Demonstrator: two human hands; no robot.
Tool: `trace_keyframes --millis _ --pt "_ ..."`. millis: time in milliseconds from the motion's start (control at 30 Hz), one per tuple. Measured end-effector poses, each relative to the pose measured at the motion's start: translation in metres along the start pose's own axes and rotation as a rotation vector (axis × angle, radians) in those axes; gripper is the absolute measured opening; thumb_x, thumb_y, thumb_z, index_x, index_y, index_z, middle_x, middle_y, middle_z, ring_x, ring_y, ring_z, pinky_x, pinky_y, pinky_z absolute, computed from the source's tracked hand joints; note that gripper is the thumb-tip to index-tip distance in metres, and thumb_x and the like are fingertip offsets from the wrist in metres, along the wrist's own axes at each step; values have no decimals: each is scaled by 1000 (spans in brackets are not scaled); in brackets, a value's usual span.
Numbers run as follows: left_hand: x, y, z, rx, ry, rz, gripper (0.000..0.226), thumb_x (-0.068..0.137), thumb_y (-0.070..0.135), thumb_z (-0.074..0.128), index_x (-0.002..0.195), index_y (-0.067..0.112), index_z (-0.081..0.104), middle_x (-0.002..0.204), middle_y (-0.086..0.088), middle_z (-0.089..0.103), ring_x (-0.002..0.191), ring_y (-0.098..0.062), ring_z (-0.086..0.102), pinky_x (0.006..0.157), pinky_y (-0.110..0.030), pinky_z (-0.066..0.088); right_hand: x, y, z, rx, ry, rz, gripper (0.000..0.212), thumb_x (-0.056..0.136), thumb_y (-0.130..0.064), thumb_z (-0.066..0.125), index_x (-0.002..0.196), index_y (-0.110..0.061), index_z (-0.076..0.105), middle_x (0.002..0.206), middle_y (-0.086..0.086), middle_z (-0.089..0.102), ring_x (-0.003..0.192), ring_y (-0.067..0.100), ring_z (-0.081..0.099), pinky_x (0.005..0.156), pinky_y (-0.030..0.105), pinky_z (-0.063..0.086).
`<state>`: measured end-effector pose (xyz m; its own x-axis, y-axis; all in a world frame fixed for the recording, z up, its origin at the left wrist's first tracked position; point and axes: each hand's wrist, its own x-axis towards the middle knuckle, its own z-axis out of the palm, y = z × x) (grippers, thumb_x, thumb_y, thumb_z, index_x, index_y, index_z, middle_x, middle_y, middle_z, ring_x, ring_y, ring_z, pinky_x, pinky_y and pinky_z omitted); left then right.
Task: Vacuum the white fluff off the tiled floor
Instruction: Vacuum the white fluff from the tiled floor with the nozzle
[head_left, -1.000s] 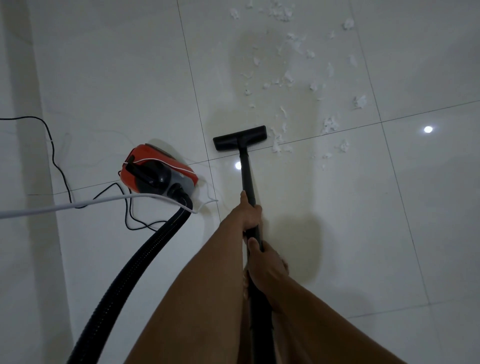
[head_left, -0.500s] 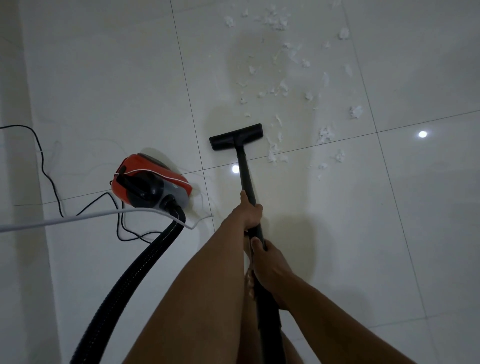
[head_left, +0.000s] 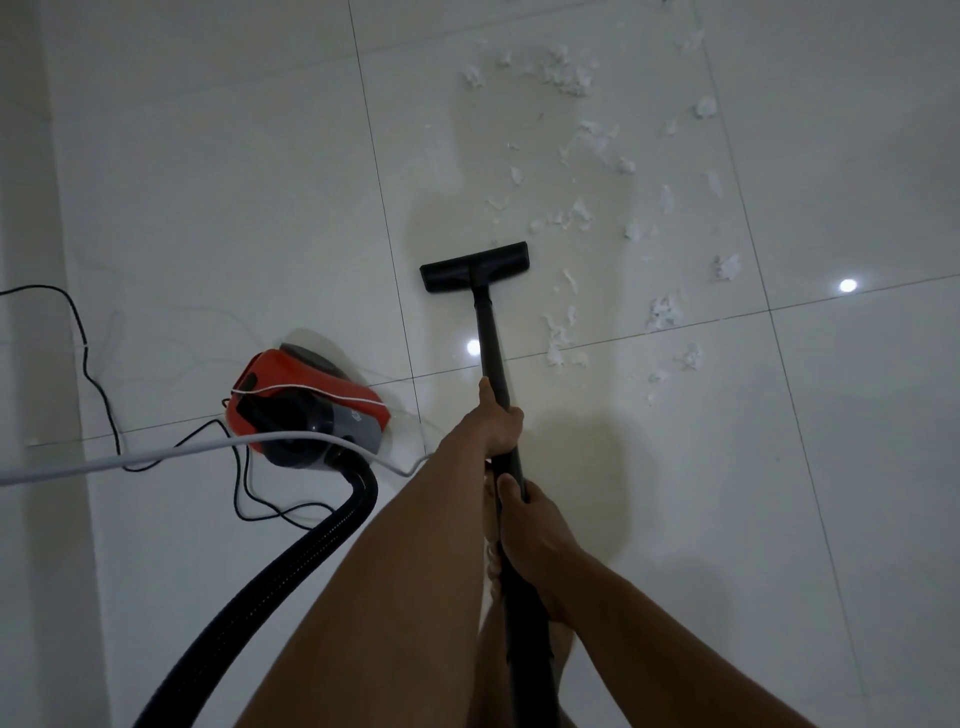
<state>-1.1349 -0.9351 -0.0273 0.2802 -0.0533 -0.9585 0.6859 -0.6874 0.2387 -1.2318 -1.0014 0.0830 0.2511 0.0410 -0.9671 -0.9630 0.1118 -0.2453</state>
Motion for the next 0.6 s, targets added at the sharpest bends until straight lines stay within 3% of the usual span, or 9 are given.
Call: trace_keyframes --millis 100,233,400,500,600 --pt "3 10 -13 -6 6 -7 80 110 34 38 162 37 -23 153 -22 48 124 -42 61 106 -56 53 6 -15 5 27 -11 23 36 107 -39 33 118 -8 48 59 12 47 35 17 46 39 24 46" --pt "6 21 -31 -3 5 1 79 111 33 38 162 36 -22 150 -22 50 121 -42 62 100 -54 57 12 -33 14 29 -4 23 27 106 -42 35 105 -17 46 53 9 48 34 17 47 40 24 46" --pt "10 34 -52 30 17 0 78 111 33 37 162 35 -21 146 -22 53 122 -41 62 101 -54 56 18 -53 23 27 7 28 31 106 -42 36 126 -22 50 59 9 51 39 19 50 46 27 49" --pt "14 43 -59 24 20 4 78 111 32 38 162 35 -21 147 -22 53 122 -40 62 101 -54 56 21 -66 24 5 18 14 31 106 -42 35 127 -23 49 59 9 51 41 18 51 50 31 52" --pt "18 53 -64 16 23 10 78 111 32 38 162 35 -21 145 -22 54 120 -39 63 100 -53 57 24 -79 21 5 13 28 33 107 -41 34 127 -19 48 57 9 50 37 17 50 43 27 49"
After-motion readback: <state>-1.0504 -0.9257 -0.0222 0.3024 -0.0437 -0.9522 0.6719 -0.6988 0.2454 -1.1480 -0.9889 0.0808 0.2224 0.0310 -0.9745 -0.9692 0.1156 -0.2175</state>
